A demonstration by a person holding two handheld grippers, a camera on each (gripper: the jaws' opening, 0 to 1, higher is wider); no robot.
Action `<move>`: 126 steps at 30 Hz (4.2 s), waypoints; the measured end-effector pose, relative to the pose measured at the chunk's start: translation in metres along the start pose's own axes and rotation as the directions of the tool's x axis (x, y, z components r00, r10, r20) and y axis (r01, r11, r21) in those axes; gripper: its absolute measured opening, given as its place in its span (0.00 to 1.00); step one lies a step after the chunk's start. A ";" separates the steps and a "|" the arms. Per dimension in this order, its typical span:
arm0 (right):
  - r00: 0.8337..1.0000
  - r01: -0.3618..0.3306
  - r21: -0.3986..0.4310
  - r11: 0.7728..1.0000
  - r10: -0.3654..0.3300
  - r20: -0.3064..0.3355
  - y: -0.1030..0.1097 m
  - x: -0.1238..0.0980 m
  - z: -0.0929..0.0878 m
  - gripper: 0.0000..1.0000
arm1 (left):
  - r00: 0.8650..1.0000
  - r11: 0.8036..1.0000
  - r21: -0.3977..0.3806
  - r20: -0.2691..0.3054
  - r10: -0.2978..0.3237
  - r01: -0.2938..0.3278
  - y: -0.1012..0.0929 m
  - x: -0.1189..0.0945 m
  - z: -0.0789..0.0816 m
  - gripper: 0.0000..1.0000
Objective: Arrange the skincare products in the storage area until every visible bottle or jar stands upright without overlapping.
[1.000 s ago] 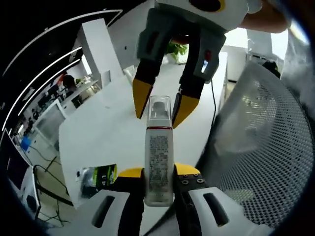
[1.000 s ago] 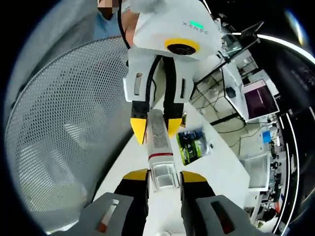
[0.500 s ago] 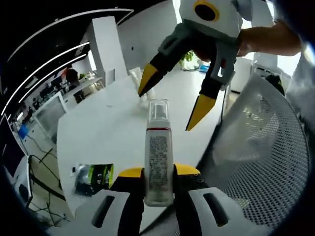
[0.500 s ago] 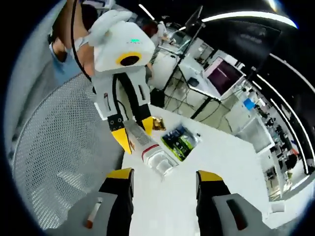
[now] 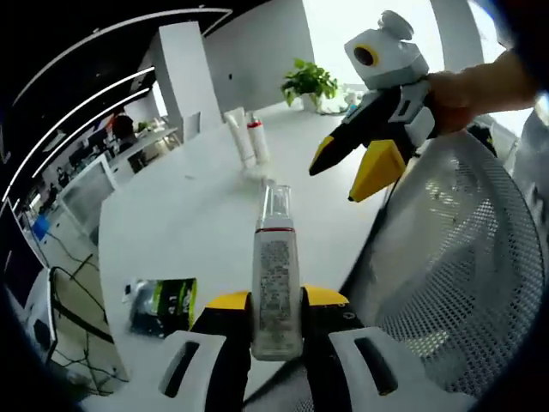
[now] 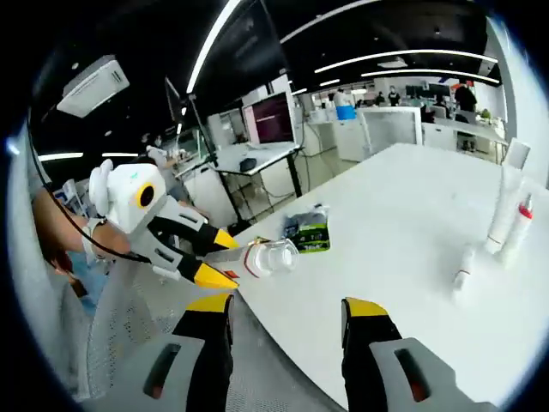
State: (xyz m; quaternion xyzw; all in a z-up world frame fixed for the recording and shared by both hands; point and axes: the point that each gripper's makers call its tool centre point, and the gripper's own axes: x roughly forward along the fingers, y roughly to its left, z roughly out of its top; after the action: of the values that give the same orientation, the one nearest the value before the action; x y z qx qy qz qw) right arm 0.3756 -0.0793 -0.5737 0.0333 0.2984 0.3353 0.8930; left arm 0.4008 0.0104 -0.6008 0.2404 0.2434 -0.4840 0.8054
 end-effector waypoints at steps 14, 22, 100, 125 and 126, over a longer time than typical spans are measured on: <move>0.956 -0.292 0.360 0.886 0.280 0.085 0.036 0.035 -0.002 0.43 | 0.991 0.986 -0.104 -0.007 -0.131 0.130 -0.018 0.001 -0.004 0.19; 0.947 -0.314 0.848 0.427 0.208 0.246 0.018 0.068 -0.014 0.27 | 0.996 0.989 -0.123 0.010 -0.085 0.085 -0.008 -0.002 -0.003 0.19; 0.970 -0.076 0.006 0.997 0.073 0.233 -0.053 0.054 0.065 0.15 | 0.985 0.954 -0.295 -0.171 0.003 -0.054 0.019 0.004 -0.045 0.08; 0.912 0.334 0.007 0.942 -0.326 0.251 -0.235 0.013 0.083 0.15 | 0.969 0.963 -0.250 -0.243 0.041 -0.103 0.028 0.001 -0.059 0.00; 0.909 0.346 0.009 0.938 -0.337 0.245 -0.241 0.013 0.081 0.15 | 0.968 0.963 -0.249 -0.246 0.041 -0.104 0.028 0.001 -0.060 0.00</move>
State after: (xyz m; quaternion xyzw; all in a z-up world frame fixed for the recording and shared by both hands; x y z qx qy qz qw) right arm 0.5683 -0.2461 -0.5767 0.0058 0.1824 0.1725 0.9680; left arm 0.4169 0.0586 -0.6435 0.1978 0.3911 -0.3855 0.8120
